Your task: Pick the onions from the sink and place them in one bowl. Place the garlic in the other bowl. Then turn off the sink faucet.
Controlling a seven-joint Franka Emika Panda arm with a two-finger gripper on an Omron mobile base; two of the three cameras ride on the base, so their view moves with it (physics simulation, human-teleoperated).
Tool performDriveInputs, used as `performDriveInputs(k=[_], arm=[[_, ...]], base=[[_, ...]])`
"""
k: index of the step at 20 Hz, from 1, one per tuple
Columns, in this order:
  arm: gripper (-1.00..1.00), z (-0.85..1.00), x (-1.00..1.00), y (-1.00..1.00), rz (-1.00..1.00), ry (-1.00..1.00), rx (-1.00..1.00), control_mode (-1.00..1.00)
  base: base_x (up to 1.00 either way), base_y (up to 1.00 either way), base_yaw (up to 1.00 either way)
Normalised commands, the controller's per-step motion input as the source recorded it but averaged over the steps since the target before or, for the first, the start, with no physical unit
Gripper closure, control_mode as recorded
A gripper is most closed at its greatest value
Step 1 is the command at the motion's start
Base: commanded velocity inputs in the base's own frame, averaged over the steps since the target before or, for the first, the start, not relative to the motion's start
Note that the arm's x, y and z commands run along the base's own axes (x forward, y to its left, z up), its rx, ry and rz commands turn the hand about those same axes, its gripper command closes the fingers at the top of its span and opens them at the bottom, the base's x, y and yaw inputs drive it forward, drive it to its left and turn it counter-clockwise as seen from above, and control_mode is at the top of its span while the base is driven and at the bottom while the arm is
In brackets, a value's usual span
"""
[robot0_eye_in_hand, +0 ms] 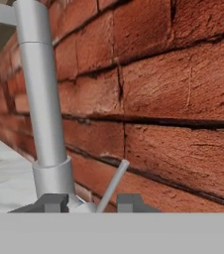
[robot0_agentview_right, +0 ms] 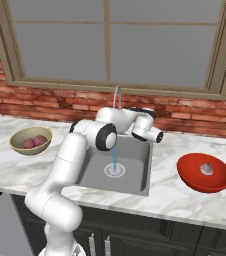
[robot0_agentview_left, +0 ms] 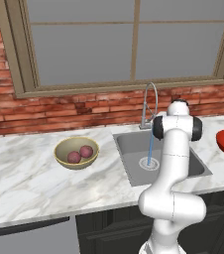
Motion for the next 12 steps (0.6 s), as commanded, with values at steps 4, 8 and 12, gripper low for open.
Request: performDriveInputs(k=[4, 8, 12], arm=[[1.0, 0.11, 0.27, -0.39, 0.05, 0.0, 0.01, -1.0], [1.0, 0.2, 0.49, -0.44, 0.06, 0.0, 0.02, -1.0], [1.0, 0.19, 0.53, -0.28, 0.05, 0.02, 0.01, -1.0]], base=[[0.0, 0.0, 0.0], [0.0, 0.0, 0.0], [0.0, 0.0, 0.0]])
